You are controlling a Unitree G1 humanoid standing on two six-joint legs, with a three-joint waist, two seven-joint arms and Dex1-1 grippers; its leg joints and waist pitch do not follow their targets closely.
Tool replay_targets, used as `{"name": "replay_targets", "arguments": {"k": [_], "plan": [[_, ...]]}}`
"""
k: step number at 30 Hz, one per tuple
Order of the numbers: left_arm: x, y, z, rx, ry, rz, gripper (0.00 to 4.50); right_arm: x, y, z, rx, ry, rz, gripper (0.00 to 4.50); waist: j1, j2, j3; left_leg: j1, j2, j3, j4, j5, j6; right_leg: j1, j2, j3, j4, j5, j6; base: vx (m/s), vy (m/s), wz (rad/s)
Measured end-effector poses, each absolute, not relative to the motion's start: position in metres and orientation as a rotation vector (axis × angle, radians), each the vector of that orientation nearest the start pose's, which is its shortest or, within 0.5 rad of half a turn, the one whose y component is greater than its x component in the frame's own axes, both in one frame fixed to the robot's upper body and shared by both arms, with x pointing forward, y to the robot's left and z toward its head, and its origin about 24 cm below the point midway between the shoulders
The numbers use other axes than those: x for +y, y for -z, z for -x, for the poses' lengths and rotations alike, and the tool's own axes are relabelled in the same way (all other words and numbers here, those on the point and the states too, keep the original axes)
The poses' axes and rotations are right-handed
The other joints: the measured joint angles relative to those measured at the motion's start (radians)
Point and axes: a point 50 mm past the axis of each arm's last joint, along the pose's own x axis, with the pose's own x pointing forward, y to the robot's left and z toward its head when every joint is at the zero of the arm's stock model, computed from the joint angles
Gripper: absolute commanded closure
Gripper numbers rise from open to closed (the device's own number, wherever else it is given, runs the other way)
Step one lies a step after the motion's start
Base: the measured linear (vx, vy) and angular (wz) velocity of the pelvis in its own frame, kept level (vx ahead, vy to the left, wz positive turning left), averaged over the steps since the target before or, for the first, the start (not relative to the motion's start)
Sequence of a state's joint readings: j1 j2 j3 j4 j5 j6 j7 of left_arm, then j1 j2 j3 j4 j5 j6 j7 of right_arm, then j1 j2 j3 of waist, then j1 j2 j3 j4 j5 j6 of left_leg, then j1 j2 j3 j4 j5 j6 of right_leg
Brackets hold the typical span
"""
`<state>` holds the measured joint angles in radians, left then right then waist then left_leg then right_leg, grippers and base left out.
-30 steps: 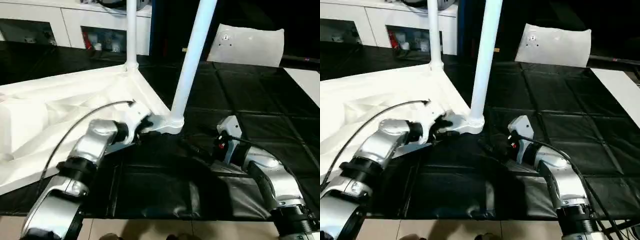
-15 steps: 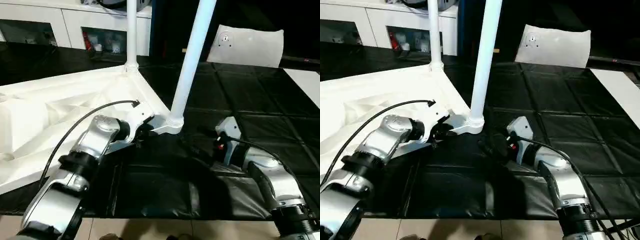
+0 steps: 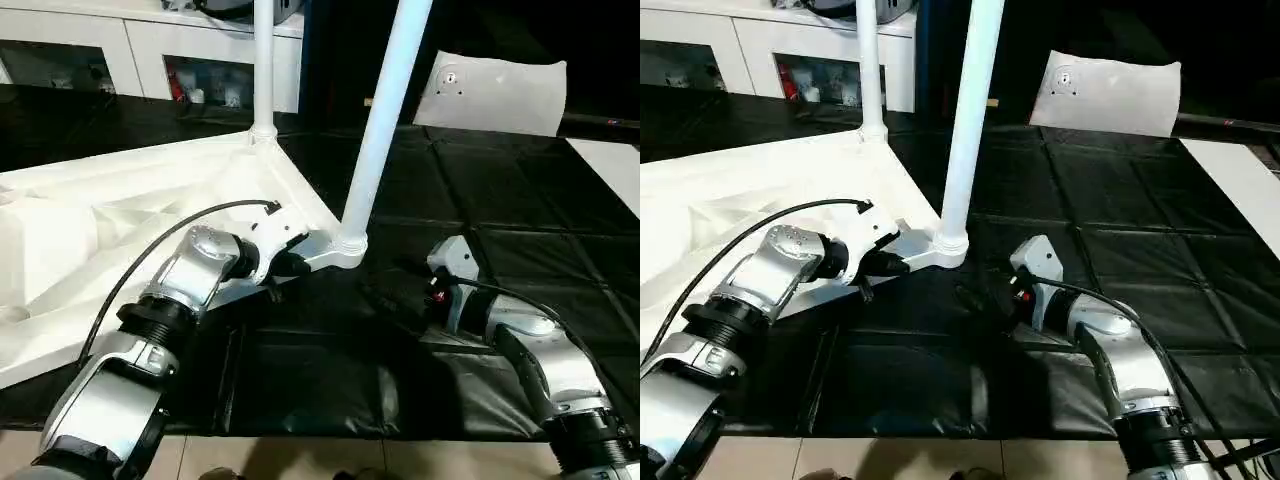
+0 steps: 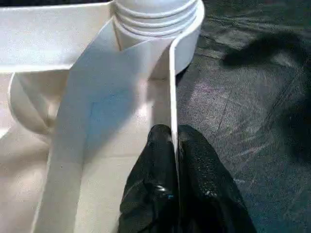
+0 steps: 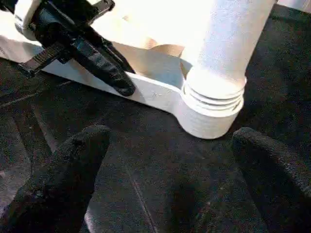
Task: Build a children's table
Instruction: Rotate leg to tighten
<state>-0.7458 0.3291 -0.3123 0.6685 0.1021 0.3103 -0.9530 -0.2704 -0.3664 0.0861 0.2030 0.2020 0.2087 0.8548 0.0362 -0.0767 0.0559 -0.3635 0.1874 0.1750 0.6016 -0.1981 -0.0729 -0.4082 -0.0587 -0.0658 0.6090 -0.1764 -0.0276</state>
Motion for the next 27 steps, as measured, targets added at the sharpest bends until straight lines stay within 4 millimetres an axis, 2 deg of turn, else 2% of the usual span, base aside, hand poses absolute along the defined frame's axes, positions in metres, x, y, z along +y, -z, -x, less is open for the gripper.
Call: {"name": "replay_targets", "arguments": {"k": [4, 7, 11, 19, 22, 27], "plan": [[0.129, -0.066, -0.345, 0.499, 1.111, -0.533, 4.48, -0.165, -0.058, -0.286, 0.214, -0.930, 0.135, 0.00, 0.002, 0.001, 0.000, 0.000, 0.000, 0.000, -0.001, 0.000, 0.000, 0.000, 0.000, -0.001, 0.000, 0.000, 0.000, 0.000, 0.000, 0.00], [0.135, -0.064, -0.339, 0.487, 1.193, -0.570, 4.48, -0.166, -0.062, -0.286, 0.207, -0.968, 0.151, 0.00, 0.010, 0.004, -0.001, 0.002, 0.000, 0.000, -0.001, 0.000, 0.000, 0.001, 0.000, -0.001, 0.000, -0.001, 0.001, 0.000, 0.000, 0.00], [0.145, -0.061, -0.328, 0.470, 1.324, -0.592, 4.48, -0.174, -0.067, -0.284, 0.205, -1.027, 0.174, 0.00, 0.020, 0.005, -0.002, 0.010, 0.001, 0.000, -0.001, 0.000, 0.000, 0.008, 0.000, 0.000, 0.000, -0.005, 0.007, 0.000, 0.000, 0.00], [0.159, -0.060, -0.307, 0.469, 1.551, -0.630, 4.48, -0.169, -0.072, -0.276, 0.211, -1.293, 0.205, 0.00, 0.029, 0.005, -0.002, 0.011, 0.000, 0.000, -0.001, 0.000, 0.000, 0.010, -0.001, 0.000, 0.001, -0.005, 0.008, 0.000, 0.000, 0.00], [0.162, -0.061, -0.302, 0.468, 1.607, -0.648, 4.50, -0.163, -0.068, -0.270, 0.230, -1.417, 0.159, 0.36, 0.030, 0.003, -0.002, 0.011, 0.000, 0.000, -0.001, 0.000, 0.000, 0.010, -0.001, 0.000, 0.001, -0.005, 0.008, 0.000, 0.000, 0.00], [0.163, -0.062, -0.297, 0.471, 1.653, -0.663, 4.50, -0.159, -0.069, -0.276, 0.235, -1.468, 0.139, 0.71, 0.031, 0.001, -0.003, 0.011, 0.000, 0.001, -0.001, 0.000, 0.000, 0.010, -0.002, -0.001, 0.001, -0.005, 0.008, 0.000, 0.000, 0.00]]}}
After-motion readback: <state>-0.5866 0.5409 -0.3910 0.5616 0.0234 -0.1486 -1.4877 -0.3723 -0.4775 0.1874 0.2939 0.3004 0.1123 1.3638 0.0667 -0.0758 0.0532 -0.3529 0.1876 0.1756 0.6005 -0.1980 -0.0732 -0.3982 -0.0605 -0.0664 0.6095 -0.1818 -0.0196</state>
